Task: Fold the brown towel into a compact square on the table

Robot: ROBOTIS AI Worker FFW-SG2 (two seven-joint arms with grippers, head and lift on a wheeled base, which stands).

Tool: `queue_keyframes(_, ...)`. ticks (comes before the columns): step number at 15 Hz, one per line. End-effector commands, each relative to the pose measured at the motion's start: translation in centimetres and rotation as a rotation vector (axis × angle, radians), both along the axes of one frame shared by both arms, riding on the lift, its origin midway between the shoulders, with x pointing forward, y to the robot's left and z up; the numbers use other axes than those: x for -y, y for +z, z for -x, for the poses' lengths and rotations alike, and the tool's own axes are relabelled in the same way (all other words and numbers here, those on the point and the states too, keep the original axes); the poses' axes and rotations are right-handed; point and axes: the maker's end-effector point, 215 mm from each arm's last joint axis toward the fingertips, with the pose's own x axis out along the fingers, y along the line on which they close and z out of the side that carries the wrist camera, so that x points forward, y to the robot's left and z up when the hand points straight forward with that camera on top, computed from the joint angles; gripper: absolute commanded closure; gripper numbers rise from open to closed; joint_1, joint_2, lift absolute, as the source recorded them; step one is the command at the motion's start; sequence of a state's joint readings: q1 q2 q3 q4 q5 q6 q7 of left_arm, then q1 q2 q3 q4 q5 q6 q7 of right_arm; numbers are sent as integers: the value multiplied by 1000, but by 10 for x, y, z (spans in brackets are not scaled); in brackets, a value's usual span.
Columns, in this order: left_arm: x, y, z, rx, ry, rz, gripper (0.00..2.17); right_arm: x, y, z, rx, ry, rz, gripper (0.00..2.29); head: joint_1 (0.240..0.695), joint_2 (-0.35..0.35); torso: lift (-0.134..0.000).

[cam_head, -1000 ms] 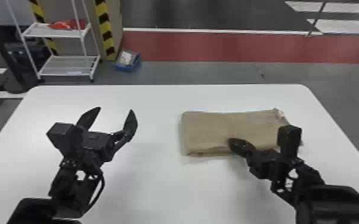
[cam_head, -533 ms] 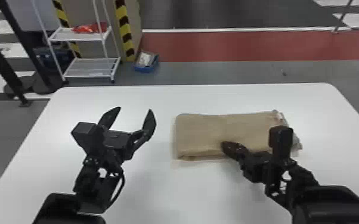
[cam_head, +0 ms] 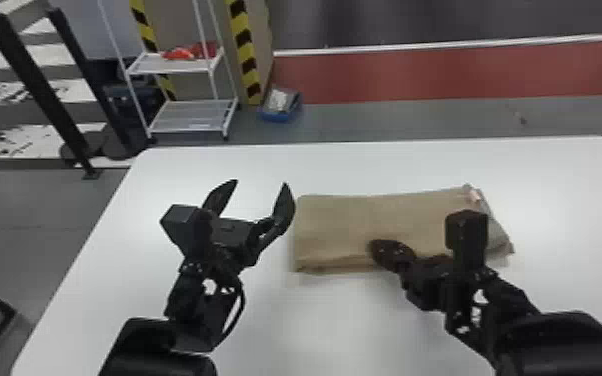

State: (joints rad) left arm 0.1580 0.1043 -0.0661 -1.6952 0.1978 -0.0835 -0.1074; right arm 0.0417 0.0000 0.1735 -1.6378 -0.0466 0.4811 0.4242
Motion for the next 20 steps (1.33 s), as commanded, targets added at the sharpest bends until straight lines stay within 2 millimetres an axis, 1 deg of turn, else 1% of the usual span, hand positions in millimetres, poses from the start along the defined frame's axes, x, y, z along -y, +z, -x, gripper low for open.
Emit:
queue_keyframes(1, -1, 0, 0, 2, 2, 0, 39, -9, 9, 1, 14, 12, -13, 1956, 695, 161, -123)
queue_keyframes(2, -1, -1, 0, 0, 2, 0, 39, -9, 12, 3, 11, 9, -24, 1956, 695, 165, -123)
queue_keyframes(4, -1, -2, 1, 0, 1, 0, 39, -7, 24, 6, 35, 4, -32, 1956, 695, 173, -123)
queue_keyframes(5, 2, -1, 1, 1, -2, 3, 39, -1, 37, 4, 59, -9, -36, 1953, 695, 173, -123)
queue_keyframes(6, 6, 3, 1, 11, -4, 4, 39, 14, 48, 1, 80, -37, -38, 1953, 695, 172, -123)
queue_keyframes(7, 15, 3, 2, 11, -16, 3, 39, 33, 52, -4, 77, -66, -35, 1892, 695, 169, -123)
queue_keyframes(8, 23, 2, 3, 10, -28, 6, 39, 56, 52, -10, 55, -90, -33, 1841, 695, 160, -123)
queue_keyframes(9, 35, 1, 5, 8, -47, 10, 43, 80, 50, -15, 29, -116, -37, 1760, 695, 127, -123)
queue_keyframes(11, 55, 3, 7, 10, -78, 14, 39, 135, 55, -22, 32, -202, -36, 1298, 695, 76, -123)
queue_keyframes(12, 67, 3, 8, 10, -97, 16, 39, 162, 59, -25, 45, -238, -30, 981, 695, 41, -123)
queue_keyframes(13, 75, 2, 9, 8, -110, 19, 39, 195, 62, -24, 53, -272, -17, 549, 695, 12, -123)
queue_keyframes(14, 84, 3, 9, 8, -123, 21, 39, 220, 66, -24, 62, -305, -31, 242, 695, -23, -123)
queue_keyframes(15, 94, 0, 9, 3, -141, 18, 39, 248, 67, -20, 61, -344, -48, 97, 695, -86, -123)
queue_keyframes(17, 116, -2, 5, 2, -176, 3, 39, 284, 70, -14, 67, -401, -65, 56, 695, -155, -123)
queue_keyframes(18, 122, -6, 2, -7, -182, -2, 46, 299, 71, -12, 69, -420, -68, 63, 695, -182, -123)
queue_keyframes(19, 130, -9, 1, -14, -196, -5, 242, 309, 71, -10, 68, -430, -71, 63, 695, -211, -123)
queue_keyframes(20, 132, -14, 0, -25, -200, -12, 485, 316, 70, -9, 67, -438, -68, 66, 695, -235, -123)
